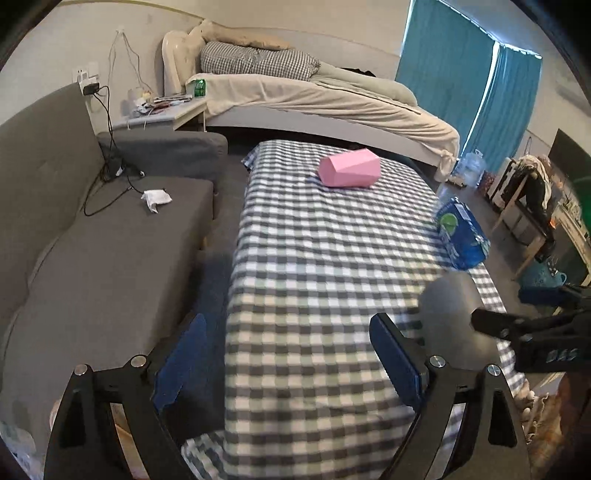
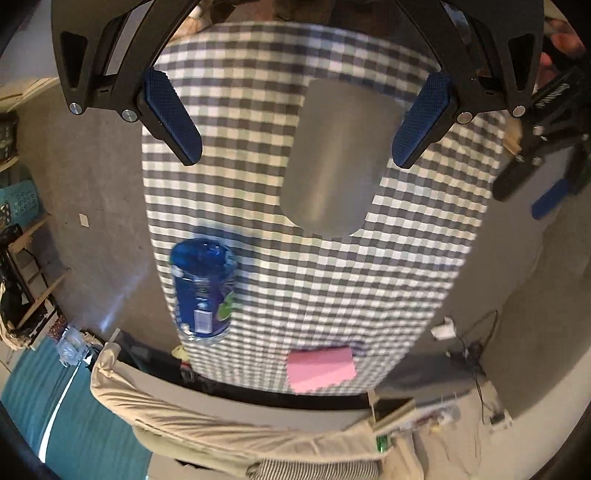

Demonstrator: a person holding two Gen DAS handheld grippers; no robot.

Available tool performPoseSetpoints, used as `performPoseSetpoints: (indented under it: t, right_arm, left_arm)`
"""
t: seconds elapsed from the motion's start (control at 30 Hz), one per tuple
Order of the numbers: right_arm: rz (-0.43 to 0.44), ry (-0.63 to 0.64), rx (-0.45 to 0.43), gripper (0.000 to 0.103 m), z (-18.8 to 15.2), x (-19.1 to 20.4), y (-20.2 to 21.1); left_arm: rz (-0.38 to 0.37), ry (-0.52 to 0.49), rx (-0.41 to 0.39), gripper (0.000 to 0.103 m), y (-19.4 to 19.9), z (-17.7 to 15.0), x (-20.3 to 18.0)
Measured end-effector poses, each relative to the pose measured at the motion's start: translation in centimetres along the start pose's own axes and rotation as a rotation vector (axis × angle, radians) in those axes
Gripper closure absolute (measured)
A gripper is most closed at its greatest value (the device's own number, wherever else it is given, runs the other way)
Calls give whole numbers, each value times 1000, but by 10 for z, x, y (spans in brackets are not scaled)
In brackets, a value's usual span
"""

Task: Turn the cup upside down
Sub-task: 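Carry the gray cup toward the right tool while the right tool closes on it, then turn the cup closed end up, lower it onto the table, open the right tool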

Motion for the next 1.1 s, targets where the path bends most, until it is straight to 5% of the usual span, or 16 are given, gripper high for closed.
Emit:
performPoseSetpoints:
  t: [0.43,0.7,0.83,1.0,1.1]
  right_arm:
    - [8,13,171,6,13,30,-53]
    - [92,12,197,26,7,31,-61]
    - [113,14,68,27,10,22,-36]
    - [56,15,-202,28,18,9,0]
    - [21,44,-263,30,16,15,-2]
  left_arm:
    - [-13,-32,34,10,-27,7,2]
    - [-55,42,14,10,-28,7,-3]
    - [-57,49,-32,10,-22,9,-11]
    - [-33,67,-29,10,-24,4,-14]
    - [-5,51,-22,10,-25,-2,-15]
Point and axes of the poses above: each gripper's, at about its wrist camera, not at the fingertips, and y roughly against the way its jaws point, x to its left, z to its top, the point moved 6 cm from there along -y, roughly the way its jaws point, and after that the axes turned 12 degrees about -z, right-handed, at the moved point
